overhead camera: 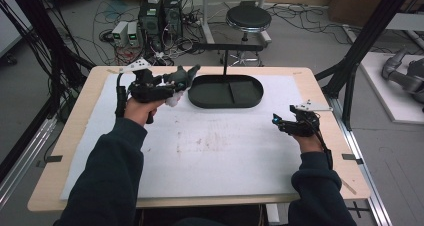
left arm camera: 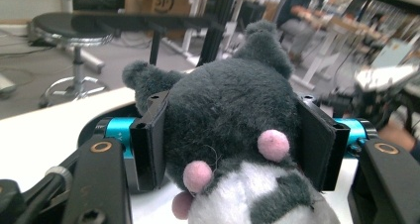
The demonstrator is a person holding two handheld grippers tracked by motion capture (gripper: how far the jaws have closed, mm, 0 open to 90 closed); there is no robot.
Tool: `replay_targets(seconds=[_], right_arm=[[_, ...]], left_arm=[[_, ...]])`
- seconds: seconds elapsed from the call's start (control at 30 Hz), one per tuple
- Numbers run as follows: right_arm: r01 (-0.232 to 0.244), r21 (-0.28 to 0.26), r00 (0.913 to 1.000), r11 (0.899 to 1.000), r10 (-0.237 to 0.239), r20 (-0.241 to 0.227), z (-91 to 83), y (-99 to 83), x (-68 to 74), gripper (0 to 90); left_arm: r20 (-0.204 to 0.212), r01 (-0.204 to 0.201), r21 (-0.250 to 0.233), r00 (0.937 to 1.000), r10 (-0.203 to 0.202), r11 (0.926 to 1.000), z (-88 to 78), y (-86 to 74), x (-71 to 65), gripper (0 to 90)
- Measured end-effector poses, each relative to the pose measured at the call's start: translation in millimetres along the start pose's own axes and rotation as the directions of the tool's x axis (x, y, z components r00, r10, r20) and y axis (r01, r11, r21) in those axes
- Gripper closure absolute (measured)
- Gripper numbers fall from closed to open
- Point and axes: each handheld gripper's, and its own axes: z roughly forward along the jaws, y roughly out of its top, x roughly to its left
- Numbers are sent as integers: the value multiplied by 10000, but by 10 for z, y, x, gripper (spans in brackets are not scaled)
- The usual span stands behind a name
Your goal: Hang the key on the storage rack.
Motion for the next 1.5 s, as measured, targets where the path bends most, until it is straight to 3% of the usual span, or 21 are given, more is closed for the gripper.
replay_targets(seconds=[0.1,0.23,0.4,0.63,1.2,1.37,1.5], right_arm=[[-78,-73,10000,9999,78,-20,-9,6,-4,242],[-119,-122,9999,9999,119,-55,-13,12,-9,242],[-129,-198,9999,9997,127,-96,-6,19,-13,243],[-159,-305,9998,9994,155,-130,-16,24,-27,244],[-245,-279,9996,9993,240,-159,-31,18,-53,244],[-340,-289,9992,9990,334,-198,-41,15,-57,244],[-319,-254,9993,9992,314,-203,-44,12,-55,244]], left_arm=[[529,484,-293,9975,-468,9984,64,84,90,380],[838,849,-461,9932,-808,9953,129,196,189,380],[612,1023,-492,9932,-992,9935,235,301,281,380],[716,1192,-454,9907,-1158,9918,435,401,383,380],[501,1754,225,9831,-1763,9842,943,369,683,380],[8,1711,77,9853,-1711,9852,1000,365,751,380],[-295,1794,-31,9833,-1794,9838,991,345,812,380]])
